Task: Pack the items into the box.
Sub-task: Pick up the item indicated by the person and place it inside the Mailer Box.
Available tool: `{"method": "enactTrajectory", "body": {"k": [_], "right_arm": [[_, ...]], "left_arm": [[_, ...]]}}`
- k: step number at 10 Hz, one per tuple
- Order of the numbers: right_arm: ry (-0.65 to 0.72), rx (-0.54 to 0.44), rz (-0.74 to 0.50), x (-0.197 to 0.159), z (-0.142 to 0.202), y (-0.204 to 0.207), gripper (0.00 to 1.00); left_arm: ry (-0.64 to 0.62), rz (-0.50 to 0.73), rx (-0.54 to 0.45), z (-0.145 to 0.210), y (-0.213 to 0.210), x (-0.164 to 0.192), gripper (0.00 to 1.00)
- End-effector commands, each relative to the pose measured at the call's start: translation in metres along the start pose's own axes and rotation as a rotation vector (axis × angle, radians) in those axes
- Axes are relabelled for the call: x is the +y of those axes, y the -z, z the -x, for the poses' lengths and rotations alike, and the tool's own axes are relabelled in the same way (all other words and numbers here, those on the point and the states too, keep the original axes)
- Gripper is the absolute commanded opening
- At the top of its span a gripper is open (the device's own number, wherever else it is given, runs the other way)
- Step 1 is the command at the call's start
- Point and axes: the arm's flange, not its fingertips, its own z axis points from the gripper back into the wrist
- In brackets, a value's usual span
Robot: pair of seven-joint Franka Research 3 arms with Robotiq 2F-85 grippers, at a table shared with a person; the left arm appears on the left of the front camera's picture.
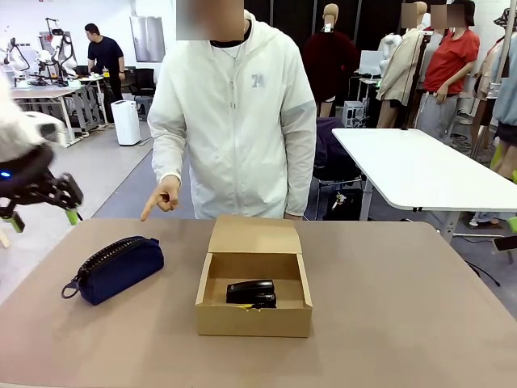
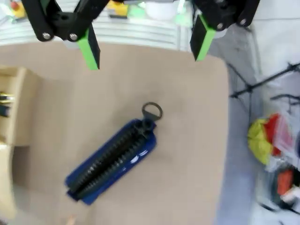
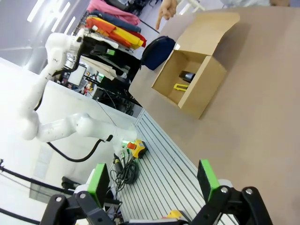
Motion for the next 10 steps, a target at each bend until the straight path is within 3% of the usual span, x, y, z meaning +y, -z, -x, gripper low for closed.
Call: {"method": "enactTrajectory", "body": {"k": [1,2,3,8,10], "right_arm": [[-0.001,0.014,-0.002,0.003,0.0,-0.003,1.0],[-0.001,0.014,-0.002,0.003,0.0,-0.003,1.0],[-0.001,0.014,-0.002,0.003,0.0,-0.003,1.0],[-0.001,0.014,-0.002,0.003,0.0,-0.003,1.0],[-0.001,0.014,-0.002,0.003,0.0,-0.003,1.0]], "left_arm": [[0.105,-0.123,-0.15,-0.011,0.02,-0.032,1.0],[0.104,-0.108,-0.166,-0.012,0.028,-0.041,1.0],[0.087,-0.077,-0.06,-0.002,0.009,-0.029,1.0],[0.099,-0.082,-0.063,-0.004,0.014,-0.029,1.0],[0.108,0.026,0.034,-0.05,0.045,-0.034,1.0]]}}
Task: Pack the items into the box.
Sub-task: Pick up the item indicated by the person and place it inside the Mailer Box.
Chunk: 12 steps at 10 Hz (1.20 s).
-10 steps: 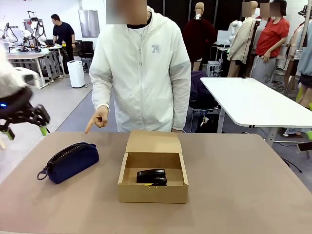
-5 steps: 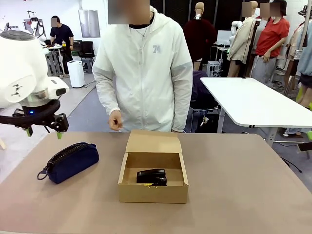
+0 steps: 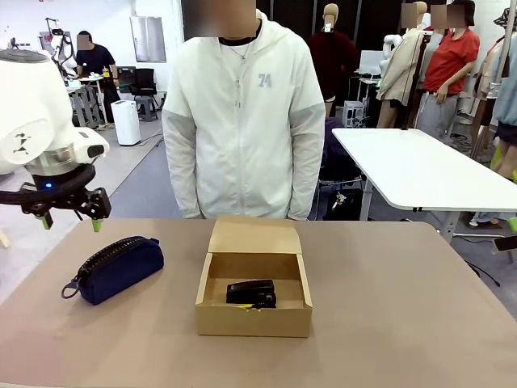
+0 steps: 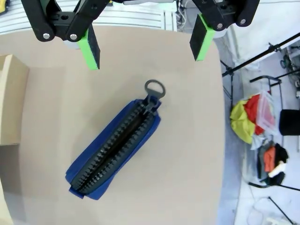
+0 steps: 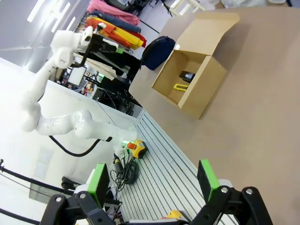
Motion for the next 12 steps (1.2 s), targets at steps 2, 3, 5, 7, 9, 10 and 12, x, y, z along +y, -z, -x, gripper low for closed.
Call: {"method": "enactTrajectory", "body": {"k": [2,3,5,7,9,10,12], "right_arm": [[-0.001,0.014,-0.002,0.003,0.0,-0.003,1.0],[-0.001,0.014,-0.002,0.003,0.0,-0.003,1.0],[-0.001,0.014,-0.002,0.003,0.0,-0.003,1.0],[-0.001,0.014,-0.002,0.003,0.0,-0.003,1.0],[-0.001,0.014,-0.002,0.003,0.0,-0.003,1.0],[-0.001,0.014,-0.002,0.003,0.0,-0.003,1.0],[-0.001,0.014,-0.002,0.003,0.0,-0.003,1.0]], "left_arm": [[-0.018,0.114,0.111,-0.057,0.046,-0.013,1.0],[-0.042,0.108,0.115,-0.064,0.057,-0.015,1.0],[-0.009,0.098,0.1,-0.072,0.072,-0.02,1.0],[0.14,0.117,0.093,-0.076,0.085,-0.021,1.0],[0.672,0.163,0.008,-0.072,0.095,-0.012,1.0],[0.783,0.161,-0.071,-0.067,0.094,-0.005,1.0],[0.93,0.2,-0.167,-0.062,0.093,0.003,1.0]]}}
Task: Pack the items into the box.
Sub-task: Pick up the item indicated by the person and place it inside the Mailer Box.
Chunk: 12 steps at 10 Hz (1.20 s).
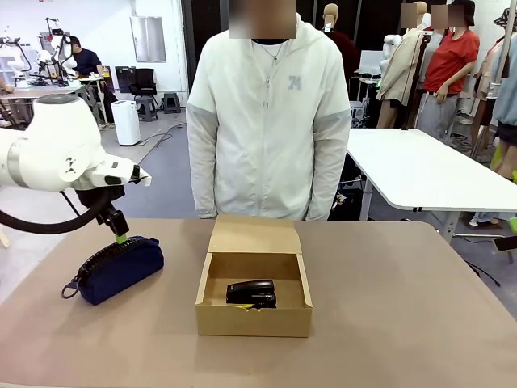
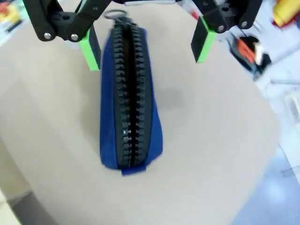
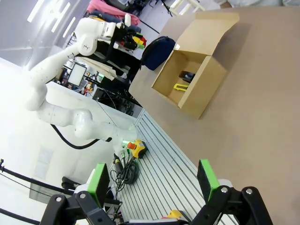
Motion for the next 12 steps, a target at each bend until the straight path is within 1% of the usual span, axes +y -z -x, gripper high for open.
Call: {"method": "enactTrajectory", "body": {"k": [1,2,3,4,5,6,7,9,10,11,12], "right_arm": [[-0.002,0.015,-0.002,0.003,0.0,-0.002,1.0],[-0.002,0.015,-0.002,0.003,0.0,-0.002,1.0],[-0.002,0.015,-0.002,0.003,0.0,-0.002,1.0],[-0.002,0.015,-0.002,0.003,0.0,-0.002,1.0],[-0.002,0.015,-0.002,0.003,0.0,-0.002,1.0],[-0.002,0.015,-0.002,0.003,0.0,-0.002,1.0],[-0.002,0.015,-0.002,0.003,0.0,-0.002,1.0],[-0.002,0.015,-0.002,0.003,0.0,-0.002,1.0],[-0.002,0.015,-0.002,0.003,0.0,-0.002,1.0],[-0.002,0.015,-0.002,0.003,0.0,-0.002,1.0],[-0.002,0.015,-0.002,0.003,0.0,-0.002,1.0]], "left_arm": [[0.129,0.03,-0.054,0.021,0.004,0.002,1.0],[0.095,0.079,0.026,0.017,0.001,0.0,1.0],[0.094,-0.006,-0.028,0.006,0.001,0.001,1.0],[0.094,-0.006,-0.028,0.006,0.001,0.001,1.0],[0.124,0.019,-0.016,0.011,0.005,0.0,1.0],[0.087,0.048,0.017,0.009,0.017,0.008,1.0],[0.115,0.102,0.003,0.006,0.03,0.013,1.0],[0.088,0.155,-0.017,0.003,0.055,0.015,1.0],[0.112,0.21,-0.067,0.002,0.067,0.014,1.0],[0.146,0.252,-0.064,0.0,0.083,0.01,1.0],[0.133,0.26,-0.035,-0.005,0.096,0.011,1.0]]}}
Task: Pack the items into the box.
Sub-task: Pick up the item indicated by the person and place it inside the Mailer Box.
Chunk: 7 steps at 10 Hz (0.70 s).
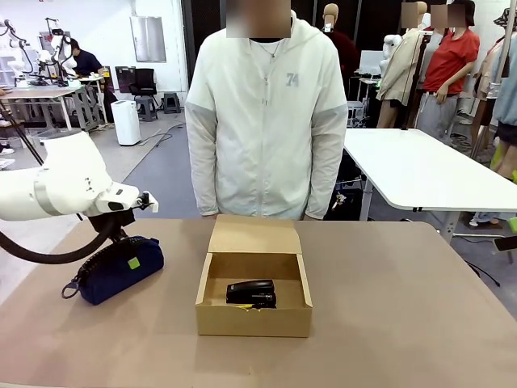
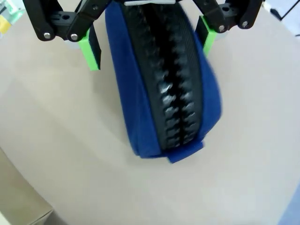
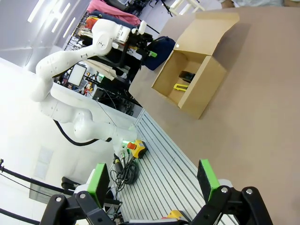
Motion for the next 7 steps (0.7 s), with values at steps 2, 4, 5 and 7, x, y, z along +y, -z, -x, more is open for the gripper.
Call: {"method": "enactTrajectory", "body": {"k": [2,4,5,7], "right_arm": [[-0.002,0.015,-0.002,0.003,0.0,-0.002,1.0],[-0.002,0.015,-0.002,0.003,0.0,-0.002,1.0],[-0.002,0.015,-0.002,0.003,0.0,-0.002,1.0],[-0.002,0.015,-0.002,0.003,0.0,-0.002,1.0]], "left_arm": [[0.04,0.024,0.044,-0.01,0.014,0.015,1.0],[0.034,0.009,0.081,-0.011,0.017,0.015,0.6],[0.039,-0.011,0.075,-0.011,0.018,0.016,0.0],[0.045,-0.047,0.115,-0.013,0.021,0.013,0.0]]}}
